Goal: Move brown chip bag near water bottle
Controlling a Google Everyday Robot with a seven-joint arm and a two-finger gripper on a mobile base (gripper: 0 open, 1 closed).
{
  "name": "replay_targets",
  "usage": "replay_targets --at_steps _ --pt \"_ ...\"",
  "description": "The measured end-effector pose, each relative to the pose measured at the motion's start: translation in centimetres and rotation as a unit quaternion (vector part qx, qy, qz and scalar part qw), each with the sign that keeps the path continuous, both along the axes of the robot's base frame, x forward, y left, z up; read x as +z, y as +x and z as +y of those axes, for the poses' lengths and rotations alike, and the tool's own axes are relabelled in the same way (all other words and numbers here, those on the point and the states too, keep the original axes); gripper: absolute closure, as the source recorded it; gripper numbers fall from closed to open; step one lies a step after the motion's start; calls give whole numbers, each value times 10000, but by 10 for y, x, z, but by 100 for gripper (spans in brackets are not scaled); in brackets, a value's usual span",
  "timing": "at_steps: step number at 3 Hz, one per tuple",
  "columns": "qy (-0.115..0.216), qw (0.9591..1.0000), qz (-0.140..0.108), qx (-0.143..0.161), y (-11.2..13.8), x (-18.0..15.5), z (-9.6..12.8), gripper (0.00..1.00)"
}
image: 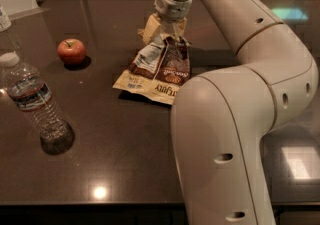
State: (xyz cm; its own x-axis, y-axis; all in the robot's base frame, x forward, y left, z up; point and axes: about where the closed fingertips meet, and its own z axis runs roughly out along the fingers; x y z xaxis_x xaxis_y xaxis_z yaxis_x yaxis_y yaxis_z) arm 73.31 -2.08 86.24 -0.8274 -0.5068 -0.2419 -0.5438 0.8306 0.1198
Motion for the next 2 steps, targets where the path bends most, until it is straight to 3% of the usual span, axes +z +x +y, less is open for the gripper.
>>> replay_targets --at_steps 2 --pt "-129 9998 -135 94 -8 14 -5 88"
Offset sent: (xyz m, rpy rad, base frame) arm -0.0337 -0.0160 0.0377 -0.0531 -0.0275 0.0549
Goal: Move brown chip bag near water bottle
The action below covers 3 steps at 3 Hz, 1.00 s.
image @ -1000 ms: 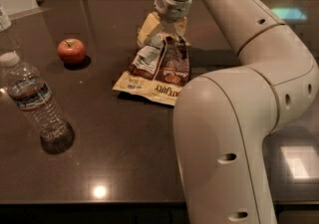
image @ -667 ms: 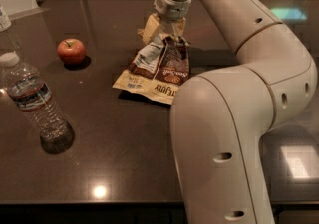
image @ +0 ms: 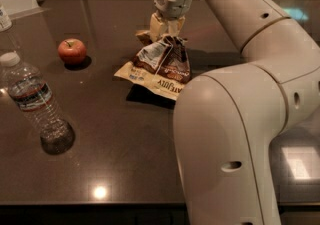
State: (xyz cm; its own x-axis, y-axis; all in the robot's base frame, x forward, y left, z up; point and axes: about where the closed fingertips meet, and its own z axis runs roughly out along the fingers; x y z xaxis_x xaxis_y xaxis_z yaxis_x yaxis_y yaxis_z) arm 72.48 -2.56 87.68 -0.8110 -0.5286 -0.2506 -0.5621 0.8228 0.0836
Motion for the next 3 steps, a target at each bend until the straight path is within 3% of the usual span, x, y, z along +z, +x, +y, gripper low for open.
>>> replay_targets --at_steps 1,2,3 --pt "95 9994 -141 299 -11 18 9 100" --pt "339 9971 -235 642 -25 34 23 100" --pt "366 9969 -278 643 -21 32 26 100"
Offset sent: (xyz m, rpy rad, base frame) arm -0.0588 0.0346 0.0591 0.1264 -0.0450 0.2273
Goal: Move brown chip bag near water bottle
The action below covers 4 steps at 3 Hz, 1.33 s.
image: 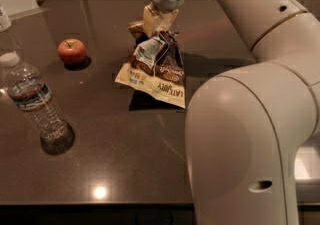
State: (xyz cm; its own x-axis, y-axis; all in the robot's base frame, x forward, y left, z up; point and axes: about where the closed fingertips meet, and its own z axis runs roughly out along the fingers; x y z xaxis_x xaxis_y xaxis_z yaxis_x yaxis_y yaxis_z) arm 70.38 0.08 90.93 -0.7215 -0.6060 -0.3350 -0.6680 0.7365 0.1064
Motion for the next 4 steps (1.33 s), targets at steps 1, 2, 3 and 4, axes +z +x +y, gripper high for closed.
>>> replay_targets --at_steps 1,2,3,4 --pt "-90 10000 -24 -16 4 -4 2 100" --pt "-117 9999 -11 90 -7 -8 10 100" --pt "-77 9993 51 369 -33 -16 34 100" --pt "-4 9981 193 577 -62 -33 57 100"
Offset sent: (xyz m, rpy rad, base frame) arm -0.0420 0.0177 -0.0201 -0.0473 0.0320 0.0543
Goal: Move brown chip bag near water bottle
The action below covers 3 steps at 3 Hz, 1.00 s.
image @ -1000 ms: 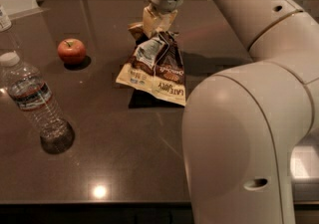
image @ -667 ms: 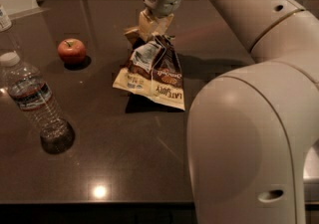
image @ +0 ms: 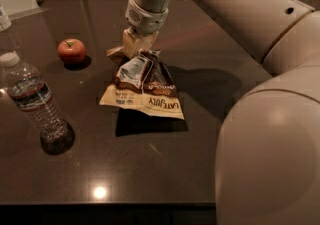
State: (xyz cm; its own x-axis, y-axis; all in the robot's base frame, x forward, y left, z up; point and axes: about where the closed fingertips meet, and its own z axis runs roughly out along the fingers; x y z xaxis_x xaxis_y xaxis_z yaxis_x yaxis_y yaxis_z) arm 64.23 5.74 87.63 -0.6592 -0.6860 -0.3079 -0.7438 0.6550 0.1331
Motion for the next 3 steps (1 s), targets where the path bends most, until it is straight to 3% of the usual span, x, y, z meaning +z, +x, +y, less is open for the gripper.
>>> replay_targets --at_steps 3 --pt "45 9998 47 173 -19 -4 15 100"
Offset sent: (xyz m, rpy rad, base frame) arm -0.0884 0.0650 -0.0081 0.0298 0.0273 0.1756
